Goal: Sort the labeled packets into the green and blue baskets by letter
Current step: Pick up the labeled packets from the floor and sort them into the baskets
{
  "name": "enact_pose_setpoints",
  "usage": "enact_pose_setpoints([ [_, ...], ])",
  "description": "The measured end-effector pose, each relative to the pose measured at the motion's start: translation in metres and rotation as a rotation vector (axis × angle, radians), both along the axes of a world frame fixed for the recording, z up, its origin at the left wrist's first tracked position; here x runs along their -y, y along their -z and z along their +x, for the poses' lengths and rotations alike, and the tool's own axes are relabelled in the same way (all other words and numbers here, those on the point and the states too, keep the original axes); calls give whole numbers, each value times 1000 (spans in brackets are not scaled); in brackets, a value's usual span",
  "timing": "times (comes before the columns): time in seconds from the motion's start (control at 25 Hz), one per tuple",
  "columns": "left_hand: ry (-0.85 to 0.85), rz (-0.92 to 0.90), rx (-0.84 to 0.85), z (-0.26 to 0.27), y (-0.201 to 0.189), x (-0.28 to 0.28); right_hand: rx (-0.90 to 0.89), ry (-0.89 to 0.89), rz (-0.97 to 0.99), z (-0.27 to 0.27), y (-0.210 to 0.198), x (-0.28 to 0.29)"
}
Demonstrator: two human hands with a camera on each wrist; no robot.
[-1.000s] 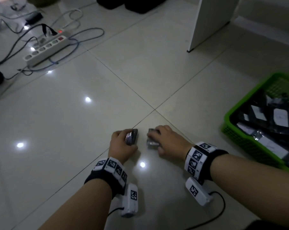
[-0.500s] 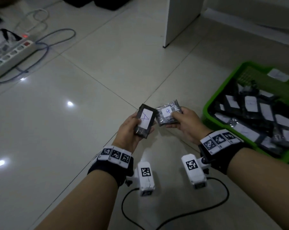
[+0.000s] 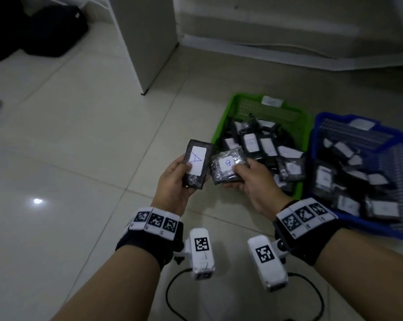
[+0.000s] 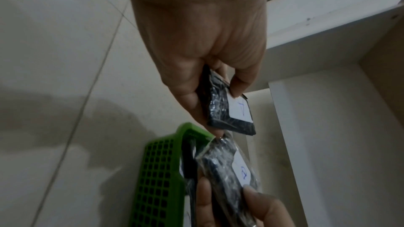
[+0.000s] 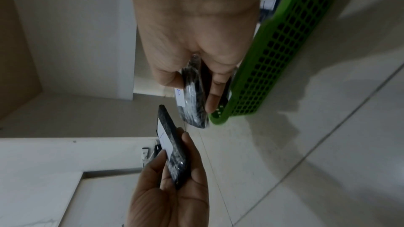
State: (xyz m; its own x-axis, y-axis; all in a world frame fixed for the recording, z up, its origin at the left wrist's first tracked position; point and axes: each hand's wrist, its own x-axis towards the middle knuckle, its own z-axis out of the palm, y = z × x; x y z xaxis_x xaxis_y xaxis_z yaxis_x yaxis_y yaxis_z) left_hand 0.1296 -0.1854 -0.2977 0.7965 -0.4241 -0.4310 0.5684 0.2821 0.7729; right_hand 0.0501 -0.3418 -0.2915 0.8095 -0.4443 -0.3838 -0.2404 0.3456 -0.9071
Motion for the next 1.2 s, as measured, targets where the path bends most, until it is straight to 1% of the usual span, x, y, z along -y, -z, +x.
enact_pose_setpoints([
  [0.2, 89, -18, -13, -6, 2, 73, -51, 197, -104, -28, -4, 71],
  [0.28, 96, 2, 2, -5, 4, 100, -119, 271, -194, -26, -1, 99],
  [0.36, 105, 34, 15, -2, 6, 124, -209, 278, -356, -16, 10, 126],
  [0.4, 118, 39, 21, -1, 6, 137, -248, 247, -441, -9, 14, 139],
  [0.44, 136, 42, 31, 0, 6, 145, -268, 207, -484, 0, 17, 146],
  [0.48, 161, 50, 40, 0, 4, 155, -256, 185, -473, 7, 20, 153],
  [0.52, 184, 61, 47, 1, 0, 162, -233, 181, -416, 12, 21, 156],
  [0.6, 213, 89, 59, 6, -8, 177, -194, 233, -260, 17, 22, 162],
  [0.64, 219, 103, 66, 10, -10, 183, -187, 265, -219, 15, 22, 162],
  [0.68, 237, 115, 81, 15, -11, 191, -188, 292, -224, 12, 21, 163],
  [0.84, 301, 179, 131, 19, -10, 226, -263, 359, -384, -12, 15, 172],
  [0.92, 363, 216, 121, 12, -6, 247, -295, 460, -468, -30, 9, 179],
  [1.08, 580, 295, 152, -17, 6, 291, -497, 608, -518, -82, 1, 190],
  [1.2, 742, 280, 176, -39, 9, 315, -549, 676, -484, -118, -2, 195],
])
